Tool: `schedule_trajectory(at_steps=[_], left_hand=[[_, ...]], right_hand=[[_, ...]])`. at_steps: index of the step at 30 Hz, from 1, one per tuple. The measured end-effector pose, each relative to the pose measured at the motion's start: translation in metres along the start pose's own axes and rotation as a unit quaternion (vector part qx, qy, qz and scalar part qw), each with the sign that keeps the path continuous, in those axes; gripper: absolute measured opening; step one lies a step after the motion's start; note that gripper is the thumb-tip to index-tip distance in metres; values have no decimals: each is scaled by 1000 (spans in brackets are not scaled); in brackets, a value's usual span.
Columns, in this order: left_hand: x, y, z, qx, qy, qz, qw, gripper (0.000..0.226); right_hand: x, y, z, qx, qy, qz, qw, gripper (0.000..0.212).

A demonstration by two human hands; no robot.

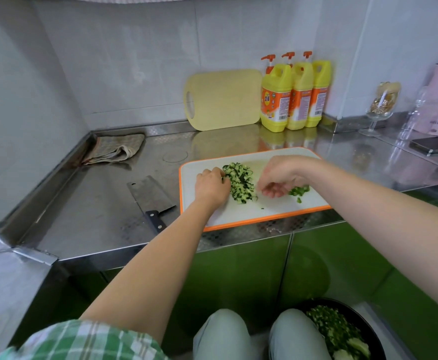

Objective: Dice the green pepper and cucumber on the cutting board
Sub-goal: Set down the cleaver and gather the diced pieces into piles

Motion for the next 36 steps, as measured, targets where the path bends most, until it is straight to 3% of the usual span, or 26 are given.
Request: schedule_trajectory(at_steps=[3, 6, 9, 12, 17, 20, 25, 28, 32, 36], left_hand=[[-1, 1, 0, -5, 0, -2, 1000, 40], [-2, 1, 1, -5, 0, -2, 1000, 40], [-1, 0, 0, -10, -3, -2, 1000, 40], [2, -2, -1, -24, -3, 2, 1000, 36], [6, -2, -3, -41, 4, 15, 999, 28], [6, -1, -3, -47, 11, 12, 999, 27], [4, -2, -5, -53, 22, 20, 998, 26], [4, -1, -10, -64, 37, 45, 996, 22], [-3, 14, -16, -46, 59, 111, 991, 13], [-10, 28, -19, -28, 69, 156, 985, 9]], right_hand=[[-8, 13, 17, -27, -99, 54, 993, 14], [6, 14, 23, 29, -67, 17, 997, 16], [17, 5, 27, 125, -12, -44, 991, 2], [20, 0, 20, 136, 34, -86, 986, 5], [6, 15, 13, 33, -69, -3, 997, 12], [11, 13, 18, 85, -32, -58, 994, 3], [20, 4, 11, 167, 39, -142, 975, 7], [17, 10, -2, 118, 30, -100, 987, 7], [8, 21, 0, -31, -42, -26, 998, 15], [6, 21, 9, -112, -51, -33, 992, 22]])
Point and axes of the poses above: each hand's wrist, its own x-axis towards the middle knuckle, its own z-axis out of the palm, y = z × x, the point moved 6 cm from there along x, towards the middle knuckle, and after that the axes turned 10 degrees about x, right-handed, at the moved point
